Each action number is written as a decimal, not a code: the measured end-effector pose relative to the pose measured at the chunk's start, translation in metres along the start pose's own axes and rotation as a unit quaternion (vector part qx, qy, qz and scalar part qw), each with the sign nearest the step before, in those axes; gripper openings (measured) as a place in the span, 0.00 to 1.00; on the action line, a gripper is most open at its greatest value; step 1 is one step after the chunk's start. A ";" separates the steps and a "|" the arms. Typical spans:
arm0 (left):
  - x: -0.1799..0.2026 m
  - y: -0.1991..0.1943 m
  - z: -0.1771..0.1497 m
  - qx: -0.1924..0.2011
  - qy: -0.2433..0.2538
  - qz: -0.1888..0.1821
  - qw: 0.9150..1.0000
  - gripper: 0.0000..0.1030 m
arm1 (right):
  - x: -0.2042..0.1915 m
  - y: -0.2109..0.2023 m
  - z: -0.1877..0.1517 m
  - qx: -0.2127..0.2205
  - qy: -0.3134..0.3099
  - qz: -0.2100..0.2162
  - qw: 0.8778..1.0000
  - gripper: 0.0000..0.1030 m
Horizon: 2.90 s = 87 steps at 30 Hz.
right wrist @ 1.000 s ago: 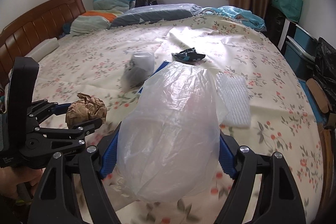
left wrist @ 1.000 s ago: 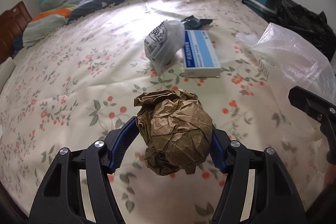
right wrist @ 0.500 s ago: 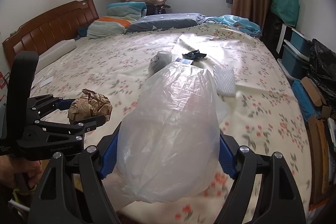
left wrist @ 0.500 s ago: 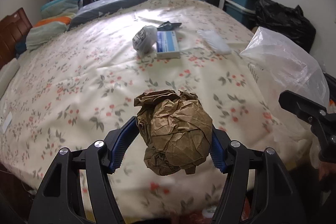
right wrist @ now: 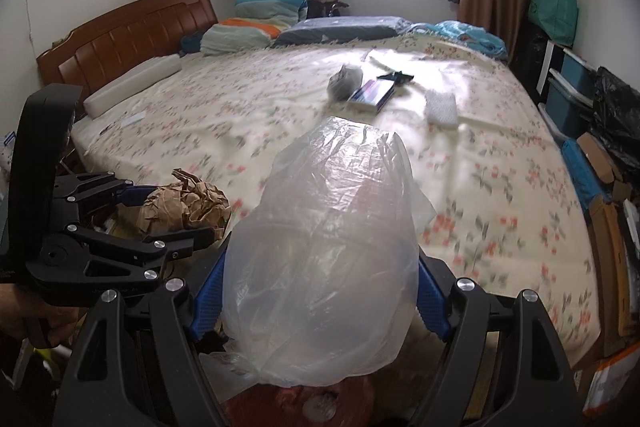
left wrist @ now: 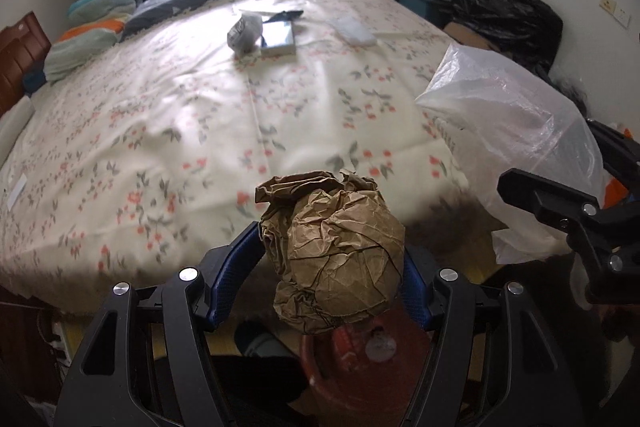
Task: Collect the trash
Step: 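Carry the paper and plastic bag down over the red bin, then open the left tool to drop the brown paper while the right tool drops the plastic bag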
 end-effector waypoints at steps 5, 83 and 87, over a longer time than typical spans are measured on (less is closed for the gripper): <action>0.014 0.000 -0.040 -0.027 -0.002 -0.014 1.000 0.63 | -0.010 -0.001 -0.044 -0.031 0.007 0.008 0.999 0.75; 0.002 0.133 -0.164 -0.219 -0.072 -0.019 0.973 0.94 | -0.014 0.132 -0.218 -0.304 0.041 0.052 0.950 0.76; -0.003 0.132 -0.163 -0.215 -0.083 -0.015 0.973 0.94 | -0.025 0.137 -0.220 -0.308 0.023 0.057 0.949 0.77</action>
Point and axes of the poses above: each gripper's, at about its wrist camera, not at the fingertips, and y roughly the way its jaws point, x to its right, z to its top, the point moved 5 cm from there along y, roughly the way its jaws point, and after that the axes turned 3 degrees about -z, right-handed, at the moved point
